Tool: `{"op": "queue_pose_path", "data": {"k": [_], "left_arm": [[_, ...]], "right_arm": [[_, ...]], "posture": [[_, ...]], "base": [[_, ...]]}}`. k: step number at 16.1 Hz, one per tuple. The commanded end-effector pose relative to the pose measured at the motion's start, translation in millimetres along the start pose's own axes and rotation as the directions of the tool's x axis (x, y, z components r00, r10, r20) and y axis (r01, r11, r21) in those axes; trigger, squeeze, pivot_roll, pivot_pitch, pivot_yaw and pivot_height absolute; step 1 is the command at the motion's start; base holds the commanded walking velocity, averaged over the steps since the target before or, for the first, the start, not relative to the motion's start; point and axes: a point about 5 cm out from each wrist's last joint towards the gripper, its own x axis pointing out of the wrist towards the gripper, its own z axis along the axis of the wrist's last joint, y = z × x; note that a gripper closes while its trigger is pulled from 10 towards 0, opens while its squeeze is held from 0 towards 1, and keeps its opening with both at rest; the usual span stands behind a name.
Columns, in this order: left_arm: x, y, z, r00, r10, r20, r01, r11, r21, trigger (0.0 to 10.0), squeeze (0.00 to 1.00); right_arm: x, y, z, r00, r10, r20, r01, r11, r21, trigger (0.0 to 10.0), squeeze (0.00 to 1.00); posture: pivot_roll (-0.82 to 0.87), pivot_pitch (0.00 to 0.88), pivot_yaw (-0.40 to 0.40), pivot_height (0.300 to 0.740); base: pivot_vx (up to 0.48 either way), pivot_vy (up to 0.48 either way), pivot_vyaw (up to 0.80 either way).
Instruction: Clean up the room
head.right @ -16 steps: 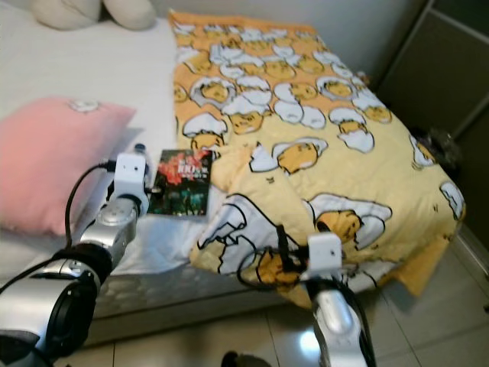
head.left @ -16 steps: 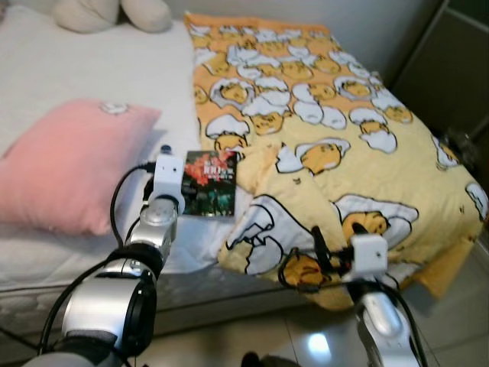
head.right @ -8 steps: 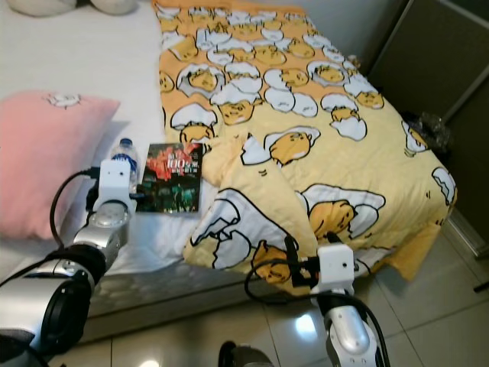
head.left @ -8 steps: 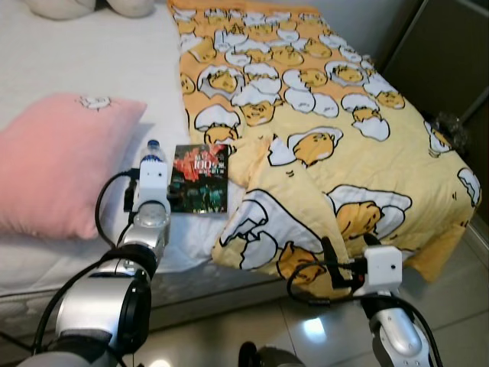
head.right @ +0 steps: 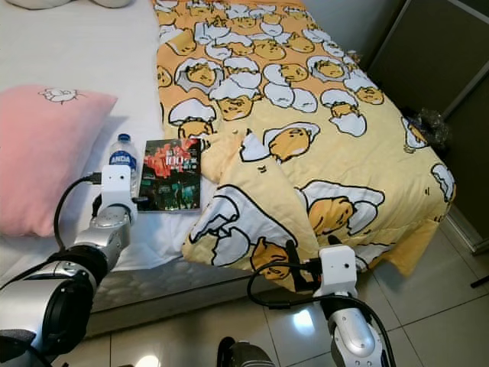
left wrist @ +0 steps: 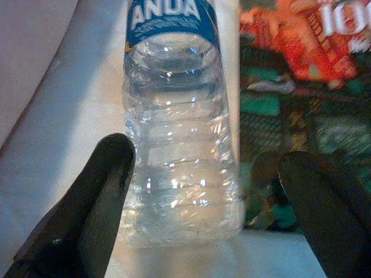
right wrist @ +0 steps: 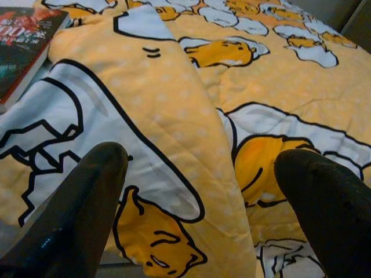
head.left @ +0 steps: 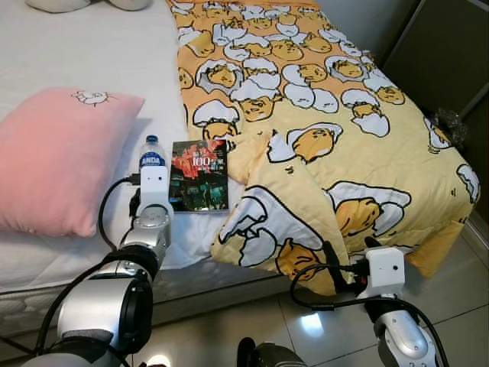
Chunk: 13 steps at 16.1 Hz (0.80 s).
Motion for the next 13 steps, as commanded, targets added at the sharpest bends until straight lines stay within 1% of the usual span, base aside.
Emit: {"op": "queue_pose_path", "data": {"k": [1, 2, 3, 6, 7, 8, 10, 11, 13], "left_arm": [[-3.0, -2.5, -21.0, 0.997, 0.007, -0.079, -0.003, 0.999, 0.051, 10.0, 0.00], [-3.0, -1.0, -22.2, 0.996, 0.010, -0.084, -0.006, 0.999, 0.051, 10.0, 0.00], [-3.0, -0.3, -23.5, 0.996, 0.008, -0.091, -0.004, 0.999, 0.045, 0.0, 0.00], [-2.9, 2.6, -25.1, 0.994, 0.030, -0.105, -0.025, 0.999, 0.048, 0.0, 0.00], [-2.7, 4.6, -26.1, 0.993, 0.039, -0.113, -0.035, 0.999, 0.034, 0.0, 0.00], [-2.5, 6.8, -27.2, 0.991, 0.042, -0.126, -0.043, 0.999, -0.003, 0.0, 0.00], [-2.1, 8.1, -26.6, 0.990, 0.040, -0.132, -0.045, 0.999, -0.029, 0.0, 0.00], [-2.0, 8.4, -26.3, 0.990, 0.039, -0.133, -0.044, 0.998, -0.038, 0.0, 0.00], [-1.7, 9.2, -25.5, 0.991, 0.036, -0.129, -0.040, 0.999, -0.030, 0.0, 0.00]], "right_arm": [[0.1, -5.0, 4.6, 1.000, -0.013, 0.004, 0.013, 1.000, 0.002, 10.0, 0.00], [0.3, -4.6, 4.6, 1.000, -0.012, 0.003, 0.012, 1.000, 0.003, 10.0, 0.00], [0.1, -4.5, 4.4, 1.000, -0.012, 0.002, 0.012, 1.000, 0.003, 10.0, 0.00], [0.9, -6.3, 4.4, 1.000, -0.015, 0.000, 0.015, 1.000, 0.003, 10.0, 0.00], [0.5, -6.6, 4.7, 1.000, -0.017, -0.002, 0.017, 1.000, 0.003, 10.0, 0.00], [0.0, -6.9, 4.8, 1.000, -0.018, -0.005, 0.018, 1.000, 0.002, 10.0, 0.00], [0.5, -8.1, 4.8, 1.000, -0.020, -0.008, 0.020, 1.000, -0.001, 10.0, 0.00], [0.6, -8.8, 4.8, 1.000, -0.022, -0.009, 0.022, 1.000, -0.003, 10.0, 0.00], [1.4, -10.1, 5.1, 1.000, -0.025, -0.011, 0.025, 1.000, -0.007, 10.0, 0.00]], "posture": [[-0.20, 0.099, -0.124, 0.740], [-0.20, 0.095, -0.123, 0.740], [-0.20, 0.092, -0.122, 0.740], [-0.20, 0.090, -0.119, 0.740], [-0.20, 0.091, -0.119, 0.740], [-0.20, 0.094, -0.120, 0.740], [-0.21, 0.095, -0.121, 0.740], [-0.21, 0.094, -0.121, 0.740], [-0.21, 0.092, -0.120, 0.740]], "base": [[0.000, 0.000, 0.00], [0.000, 0.000, 0.00], [0.000, 0.000, 0.00], [0.000, 0.000, 0.00], [0.000, 0.000, 0.00], [0.000, 0.000, 0.00], [0.000, 0.000, 0.00], [0.000, 0.000, 0.00], [0.000, 0.000, 0.00]]}}
